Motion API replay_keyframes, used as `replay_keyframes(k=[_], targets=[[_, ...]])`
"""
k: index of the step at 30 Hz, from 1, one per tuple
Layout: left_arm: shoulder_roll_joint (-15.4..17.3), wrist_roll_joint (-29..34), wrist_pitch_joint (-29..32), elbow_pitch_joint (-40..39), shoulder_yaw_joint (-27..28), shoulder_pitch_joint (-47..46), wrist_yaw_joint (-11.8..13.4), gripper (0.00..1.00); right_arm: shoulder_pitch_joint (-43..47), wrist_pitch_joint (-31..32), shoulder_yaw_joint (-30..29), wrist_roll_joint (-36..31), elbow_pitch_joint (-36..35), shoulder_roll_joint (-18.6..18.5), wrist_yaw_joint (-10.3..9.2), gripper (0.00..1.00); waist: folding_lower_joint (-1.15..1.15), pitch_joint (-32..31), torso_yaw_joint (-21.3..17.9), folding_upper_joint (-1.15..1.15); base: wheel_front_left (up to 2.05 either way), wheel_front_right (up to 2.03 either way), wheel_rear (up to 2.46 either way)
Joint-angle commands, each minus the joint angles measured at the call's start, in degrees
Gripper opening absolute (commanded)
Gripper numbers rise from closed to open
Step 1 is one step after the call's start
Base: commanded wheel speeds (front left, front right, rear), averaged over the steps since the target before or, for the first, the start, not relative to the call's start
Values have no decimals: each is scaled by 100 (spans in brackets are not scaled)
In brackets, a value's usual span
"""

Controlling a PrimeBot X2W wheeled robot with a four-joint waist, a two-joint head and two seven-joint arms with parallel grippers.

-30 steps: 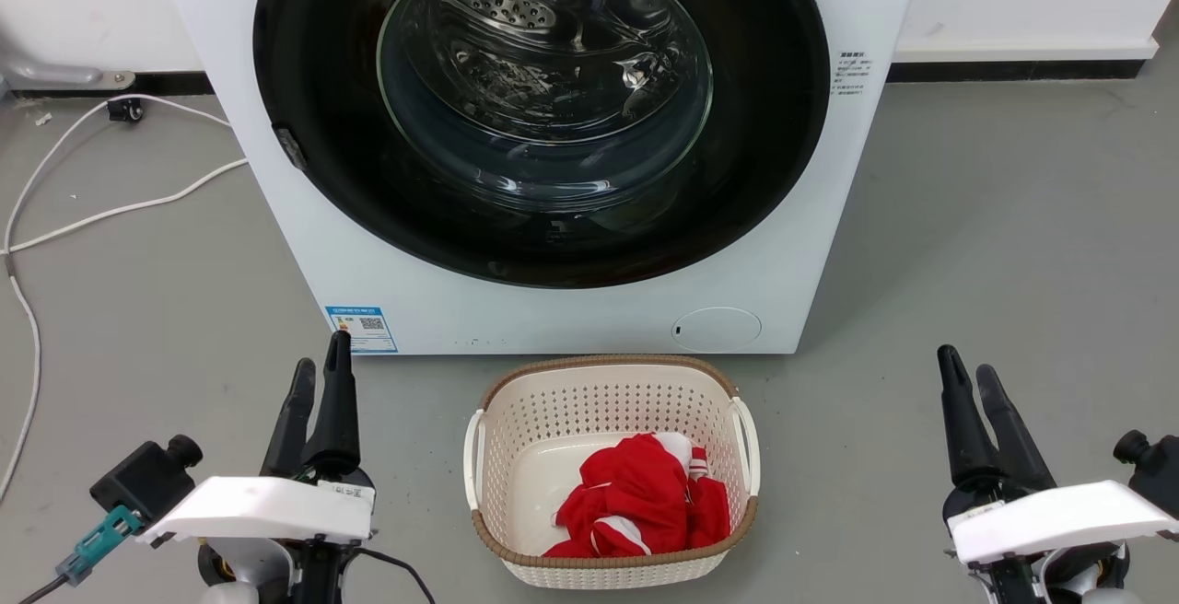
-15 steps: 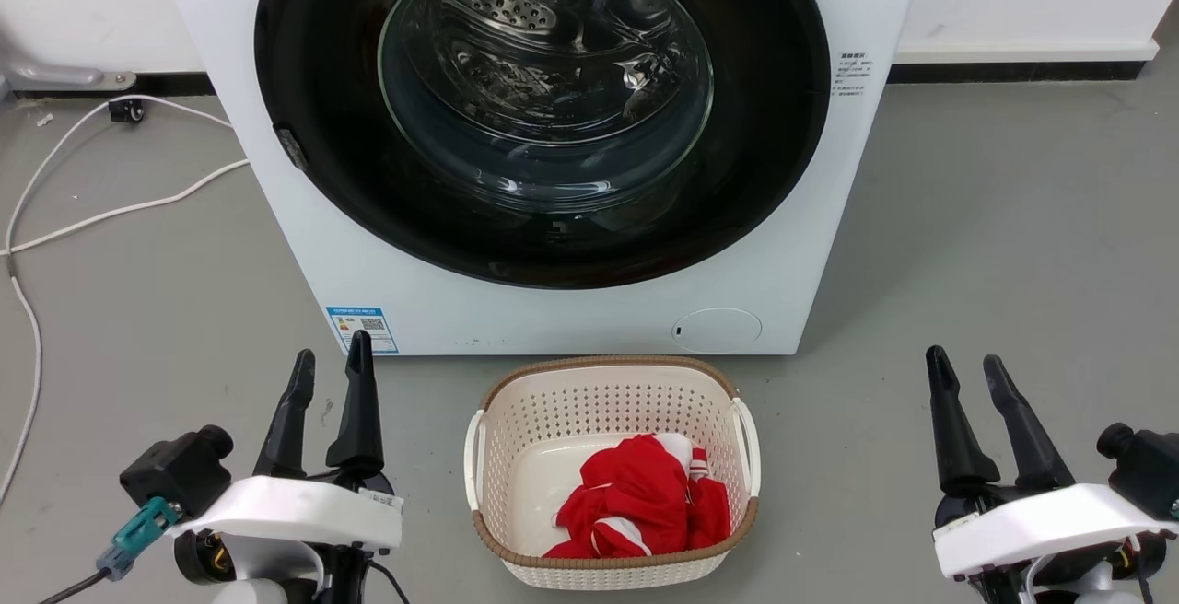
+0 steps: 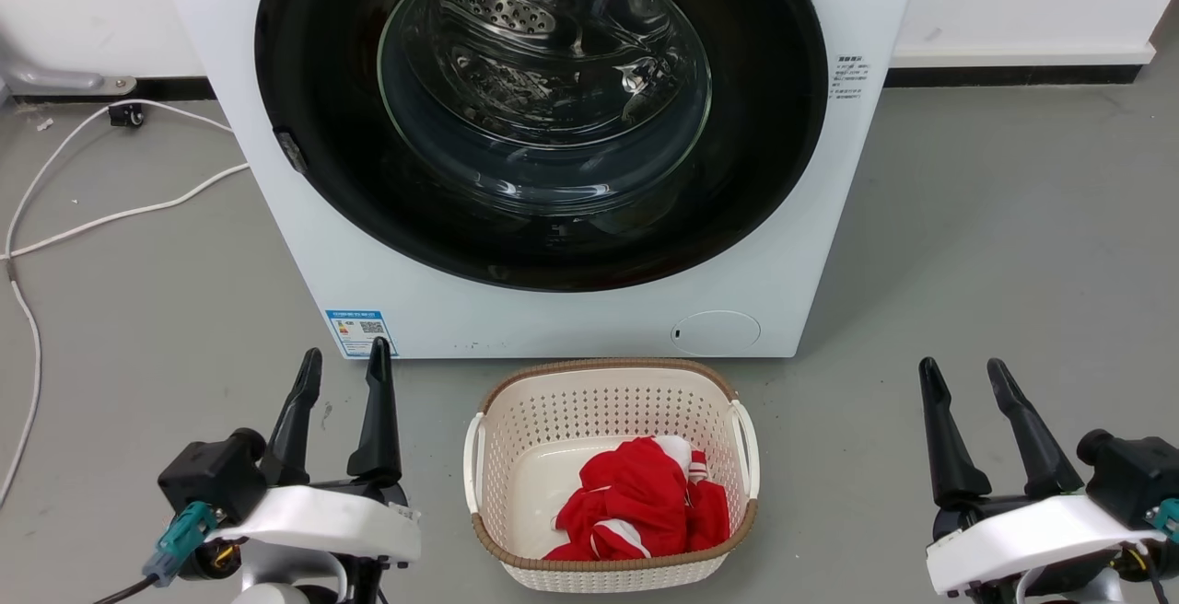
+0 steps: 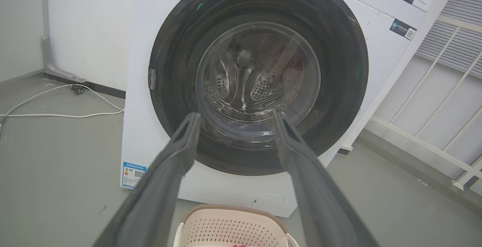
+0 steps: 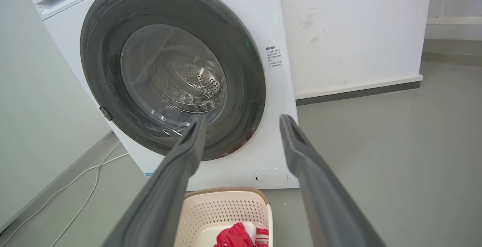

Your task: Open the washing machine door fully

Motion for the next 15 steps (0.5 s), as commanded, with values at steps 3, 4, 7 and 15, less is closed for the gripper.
replay_keyframes(k=[3,4,7,15], targets=[[69,325,-78,-57,-53,11,57,100,40,-19,32,-254,-83,9,-2,100,0,-2,3,0,0,0,0],[71,382,-90,-61,-66,13,63,100,46,-20,34,-294,-87,9,-2,100,0,-2,4,0,0,0,0],[82,537,-126,-62,-91,34,95,100,75,-29,39,-455,-97,10,-2,100,0,-6,4,0,0,0,0],[111,930,-227,-46,-163,75,140,100,135,-18,57,-836,-134,13,-2,100,0,-11,-2,0,0,0,0]])
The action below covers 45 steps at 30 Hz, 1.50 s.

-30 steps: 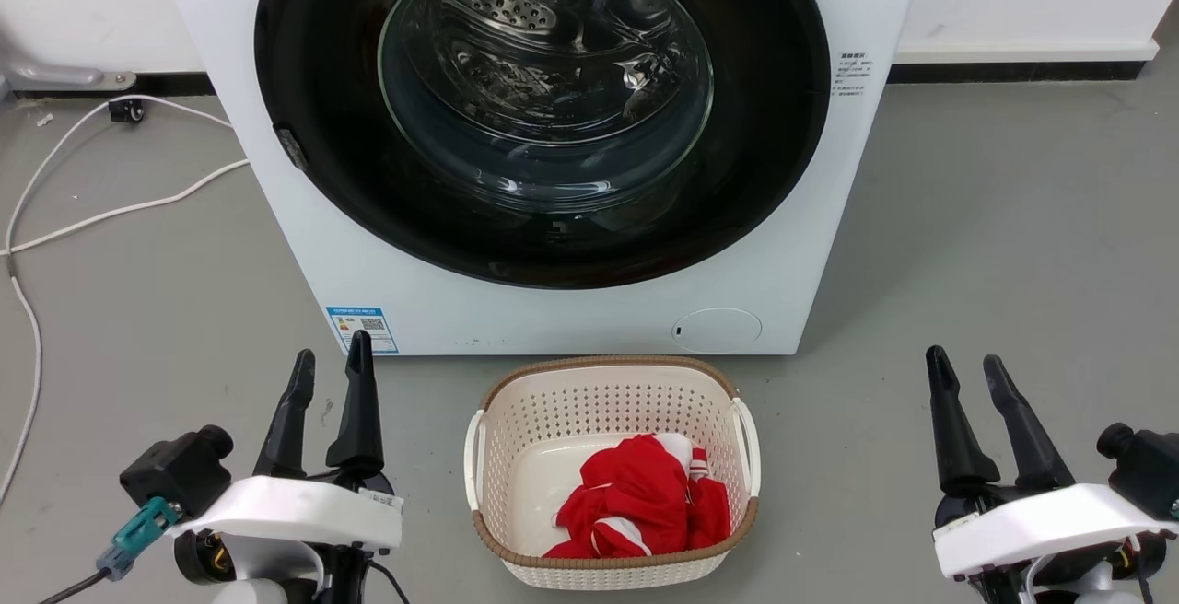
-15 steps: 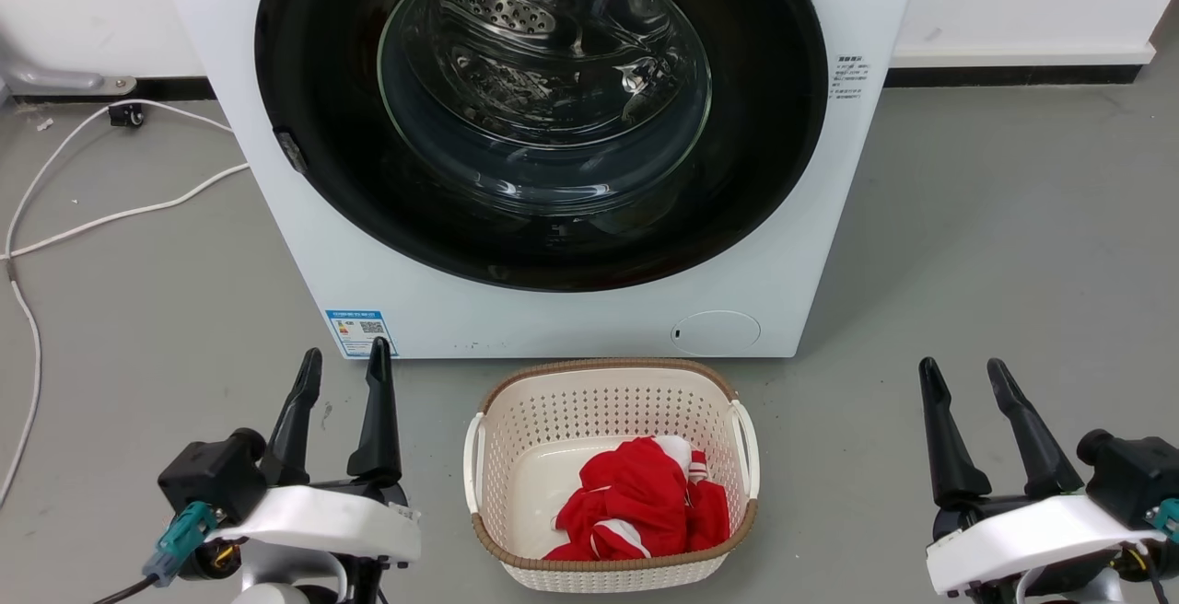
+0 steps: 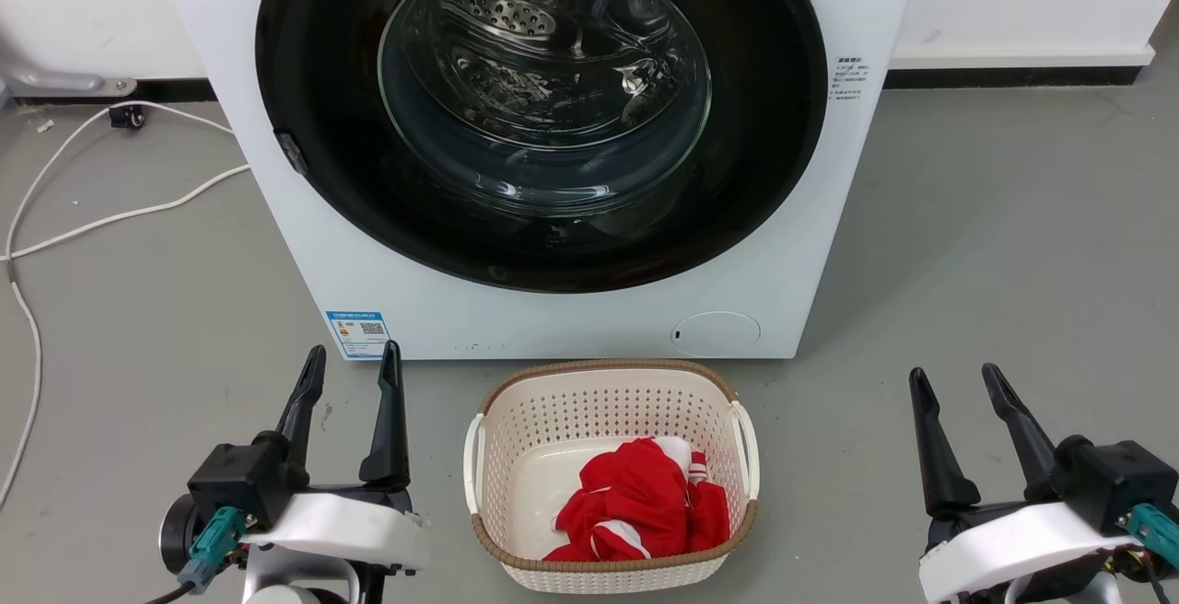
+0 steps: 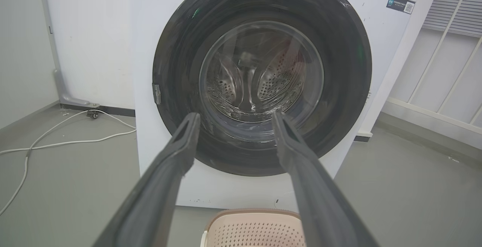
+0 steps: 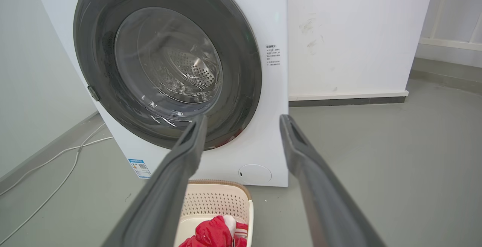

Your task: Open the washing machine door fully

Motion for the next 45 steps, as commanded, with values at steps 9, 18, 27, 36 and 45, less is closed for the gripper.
replay_keyframes(k=[9,18,27,36,45], targets=[[41,505,-142,-61,-53,55,75,100,94,-41,47,-501,-114,16,-2,100,0,10,9,0,0,0,0],[44,883,-240,-70,-95,89,84,100,127,-78,75,-828,-148,18,-2,100,0,6,7,0,0,0,0],[15,1141,-334,-31,-64,105,80,100,159,-147,79,-1058,-155,21,-2,100,0,7,3,0,0,0,0],[-20,1120,-356,46,-15,108,35,100,153,-153,79,-1040,-110,22,-3,100,0,-6,14,0,0,0,0],[-50,1109,-356,103,16,92,0,100,115,-153,66,-968,-74,23,-3,100,0,-2,18,0,0,0,0]])
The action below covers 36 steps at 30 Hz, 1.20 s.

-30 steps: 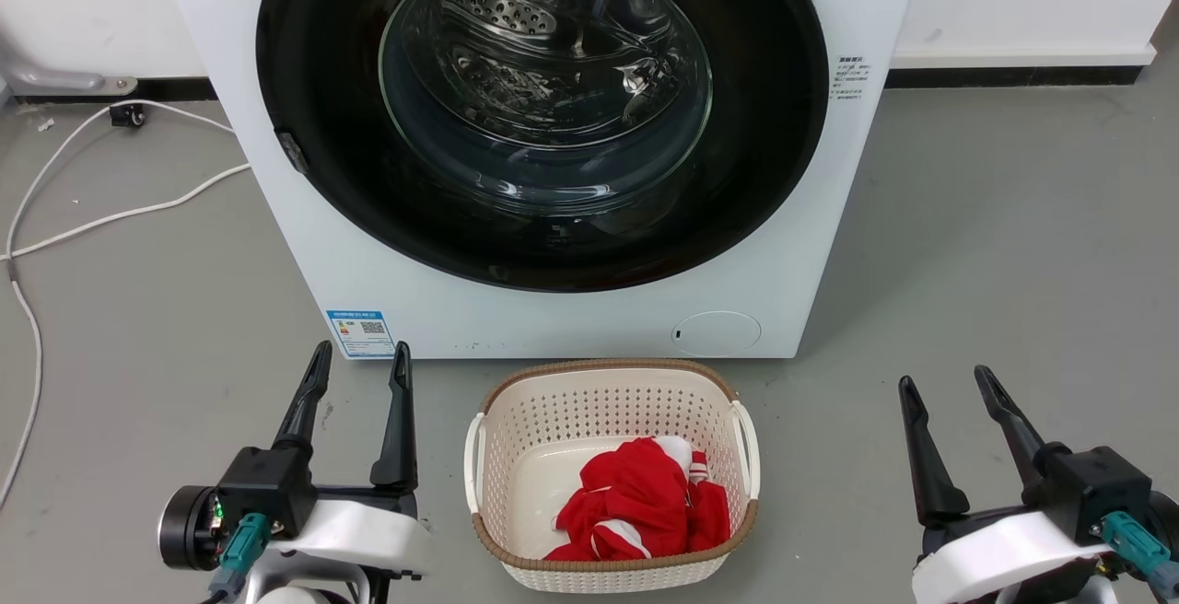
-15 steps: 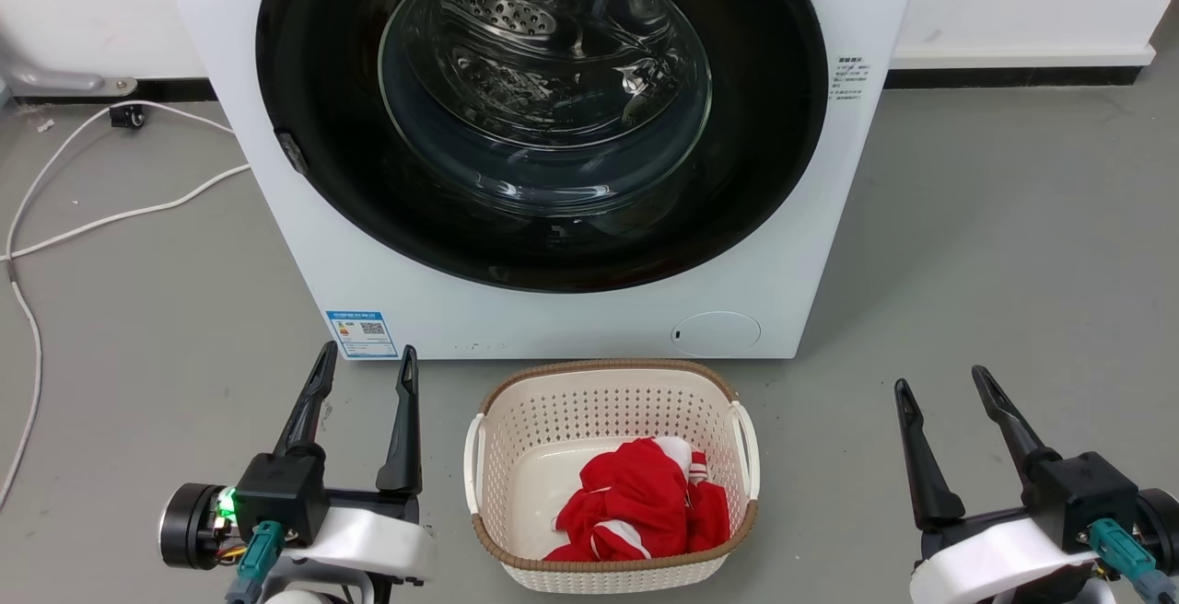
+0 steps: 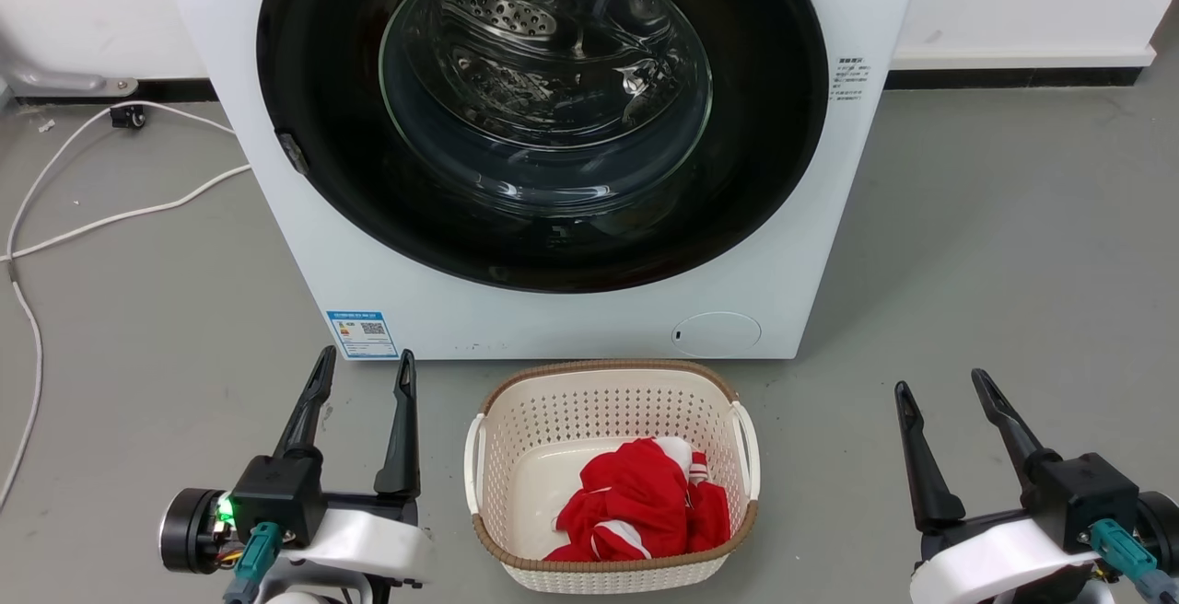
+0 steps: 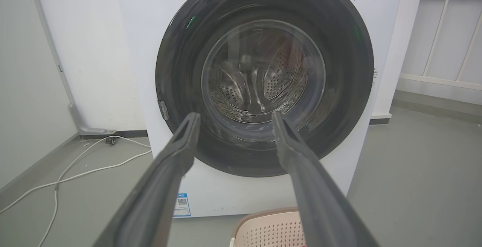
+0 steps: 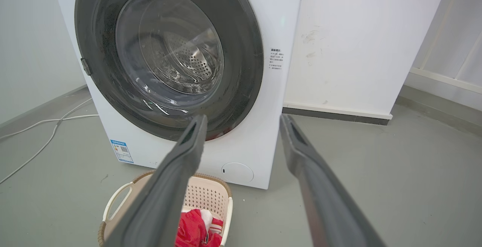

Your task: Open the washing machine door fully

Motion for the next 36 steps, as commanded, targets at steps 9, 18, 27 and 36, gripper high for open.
replay_keyframes(k=[9,18,27,36], targets=[[-19,11,-15,25,43,16,-13,100,-30,-98,3,492,92,21,-4,0,0,12,1,0,0,0,0],[-31,2,-15,-31,96,42,17,100,-187,-637,61,2940,301,20,-3,0,0,22,-8,0,0,0,0],[-38,-28,-15,-81,169,-29,14,100,-748,-907,161,5405,563,15,-3,0,0,156,-35,0,0,0,0],[-41,-52,-14,-204,253,-311,-20,100,-2129,-914,-218,7235,1027,14,-2,0,0,670,-7,0,0,0,0]])
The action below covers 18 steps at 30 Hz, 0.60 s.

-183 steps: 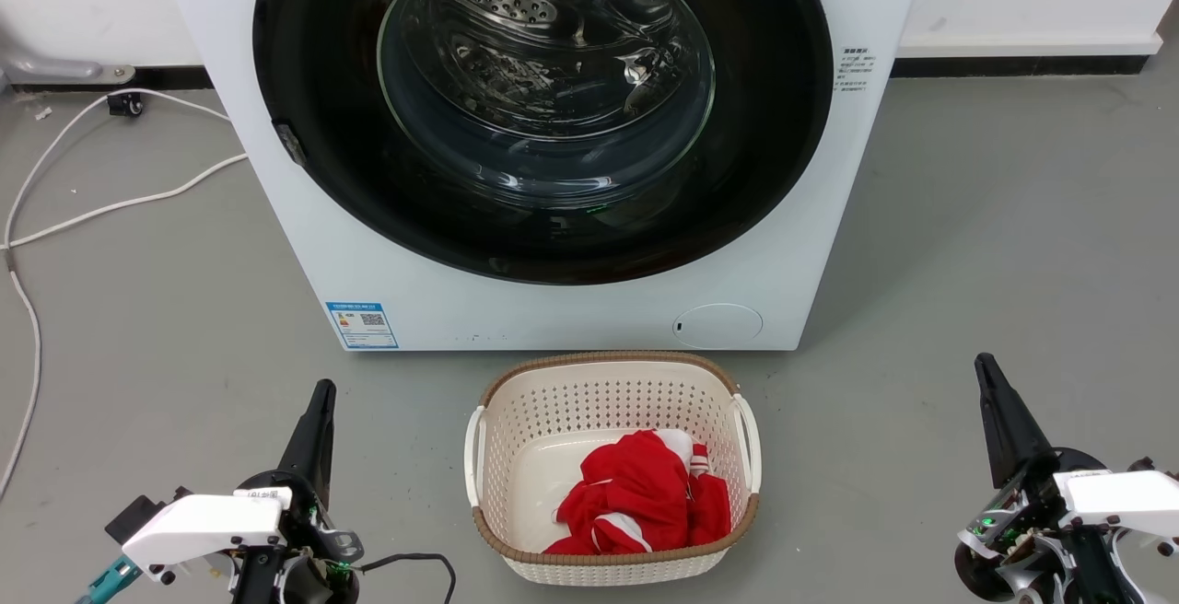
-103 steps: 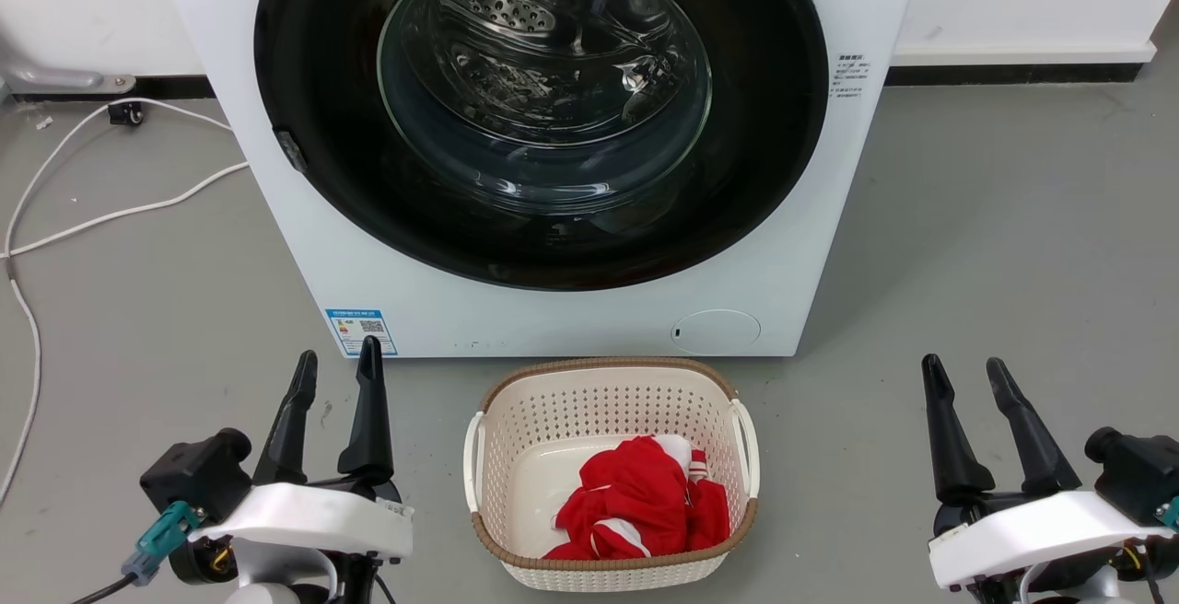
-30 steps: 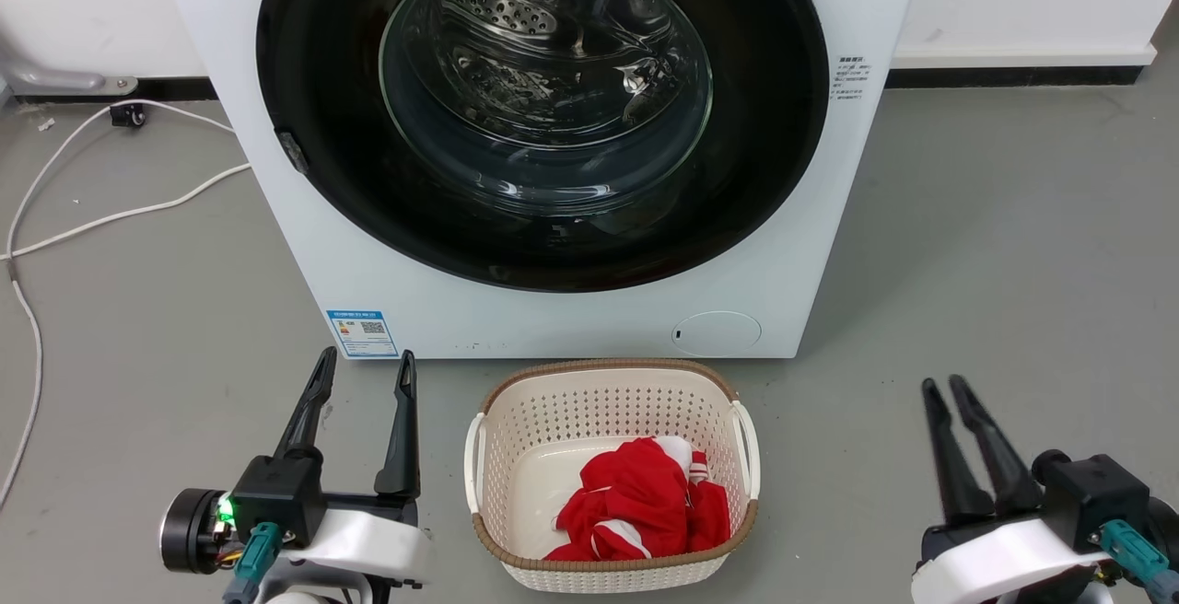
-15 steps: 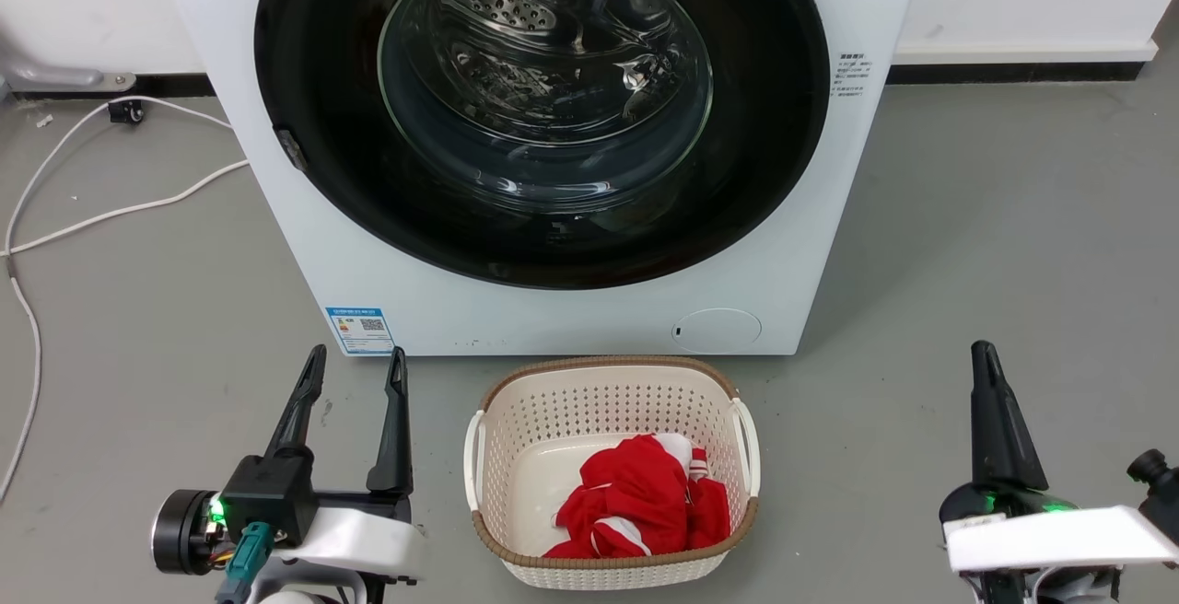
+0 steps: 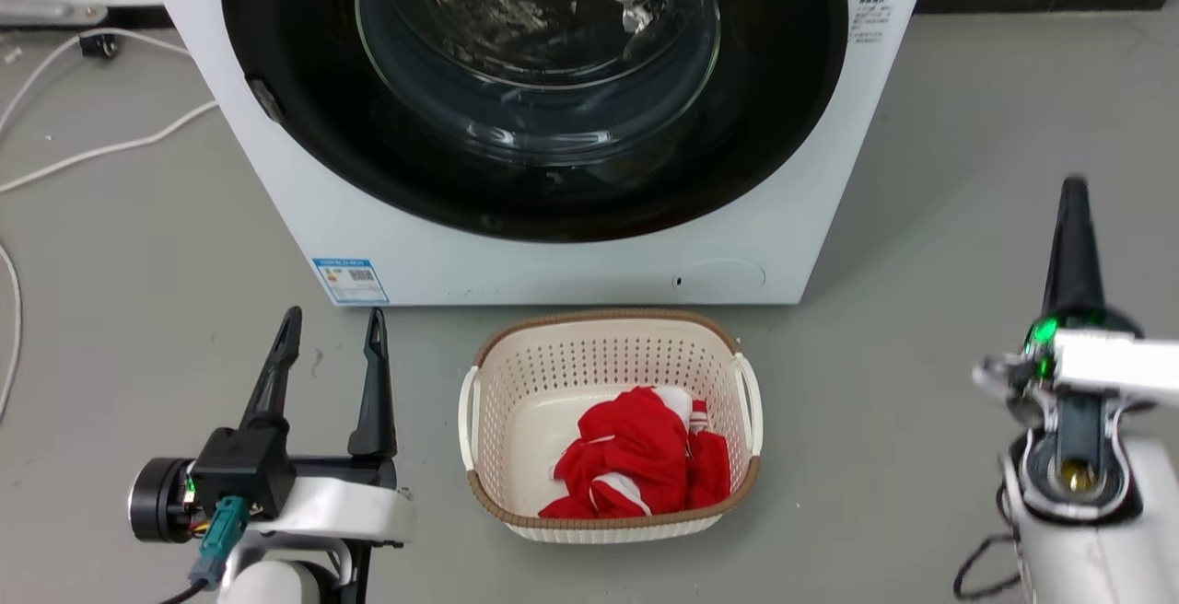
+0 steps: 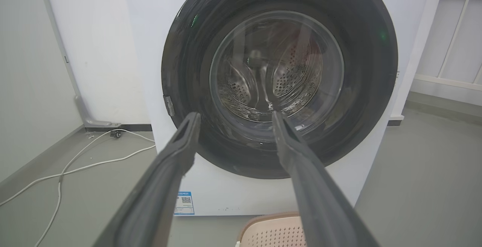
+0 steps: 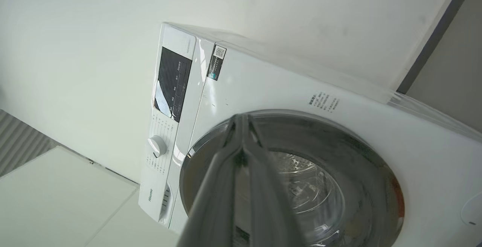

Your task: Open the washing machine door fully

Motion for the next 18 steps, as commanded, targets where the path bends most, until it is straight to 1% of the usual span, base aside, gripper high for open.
replay_keyframes(k=[1,5,10,16,18], targets=[[-4,-21,-14,-38,23,-128,-21,100,-363,-8,-20,224,107,7,0,0,0,207,11,0,0,0,0],[-5,-50,-13,-106,85,-306,-25,100,-1297,265,-235,757,471,-16,0,0,0,541,19,0,0,0,0],[-6,-48,-13,-158,99,-570,-76,100,-2599,862,-408,1059,1359,-352,0,0,0,901,84,0,0,0,0],[-8,-53,-13,-219,36,-837,-136,100,-4075,1737,-226,942,2668,-815,0,0,0,1264,182,0,0,0,0],[-8,-51,-13,-252,-8,-921,-150,100,-4481,2021,-85,766,3060,-991,0,0,0,1385,208,0,0,0,0]])
